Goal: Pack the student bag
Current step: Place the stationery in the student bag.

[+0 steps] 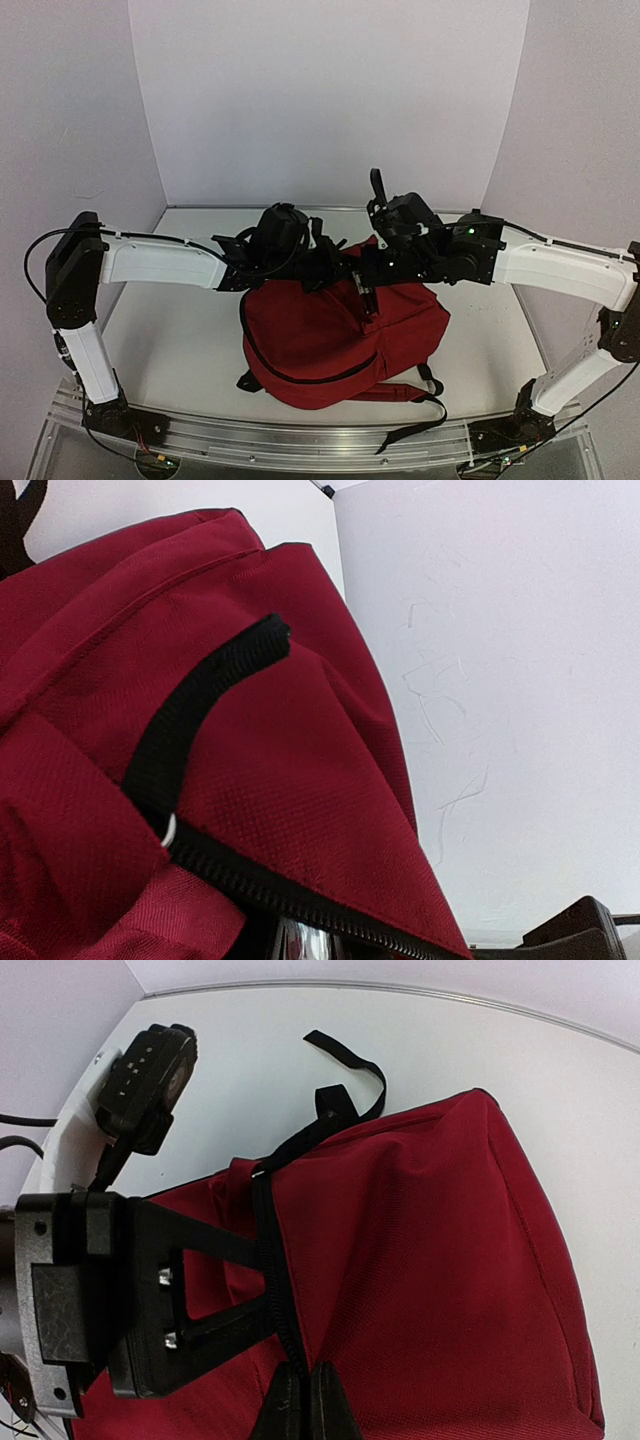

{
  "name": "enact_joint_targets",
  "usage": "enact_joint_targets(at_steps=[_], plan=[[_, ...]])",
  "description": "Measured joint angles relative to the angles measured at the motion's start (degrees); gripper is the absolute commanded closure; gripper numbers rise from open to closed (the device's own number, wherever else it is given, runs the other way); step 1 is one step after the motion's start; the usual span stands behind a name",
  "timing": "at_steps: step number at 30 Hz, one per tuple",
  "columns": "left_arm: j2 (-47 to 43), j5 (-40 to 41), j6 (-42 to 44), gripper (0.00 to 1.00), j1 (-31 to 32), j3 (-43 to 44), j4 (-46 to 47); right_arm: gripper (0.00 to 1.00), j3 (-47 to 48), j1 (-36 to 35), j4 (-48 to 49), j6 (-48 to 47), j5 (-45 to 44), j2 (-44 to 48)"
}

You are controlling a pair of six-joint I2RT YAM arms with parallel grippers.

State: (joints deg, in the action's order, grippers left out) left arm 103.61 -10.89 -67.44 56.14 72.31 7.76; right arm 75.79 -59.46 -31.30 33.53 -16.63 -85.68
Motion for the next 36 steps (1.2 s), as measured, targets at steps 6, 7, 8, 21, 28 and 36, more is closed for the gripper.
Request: enact_joint_targets(at_steps=[6, 7, 8, 21, 28, 36], plan=[[2.0, 0.2, 0.1, 0.76, 0.8, 2.0, 0.4, 1.00, -0.3, 0.0, -0.3, 0.7, -0.5, 0.0], [2.0, 0.4, 0.4, 0.72, 0.8, 2.0, 0.2, 1.00, -0.3, 0.0, -0.3, 0.8, -0.5, 0.0], [2.0, 0.4, 0.6, 0.68, 1.0, 2.0, 0.0, 1.00, -0.4, 0.0, -0.1, 1.0, -0.5, 0.0], [-4.3, -0.5, 4.0, 0.54, 4.0, -3.5, -5.0, 1.00, -0.6, -0.1, 0.5, 1.3, -0.4, 0.0], [-4.7, -2.5, 5.1, 0.74, 5.2, -3.5, -5.4, 1.00, -0.6, -0.1, 0.5, 1.5, -0.4, 0.0], [-3.9, -4.2, 5.9, 0.91, 5.6, -3.2, -5.0, 1.00, -0.6, -0.1, 0.6, 1.7, -0.4, 0.0]])
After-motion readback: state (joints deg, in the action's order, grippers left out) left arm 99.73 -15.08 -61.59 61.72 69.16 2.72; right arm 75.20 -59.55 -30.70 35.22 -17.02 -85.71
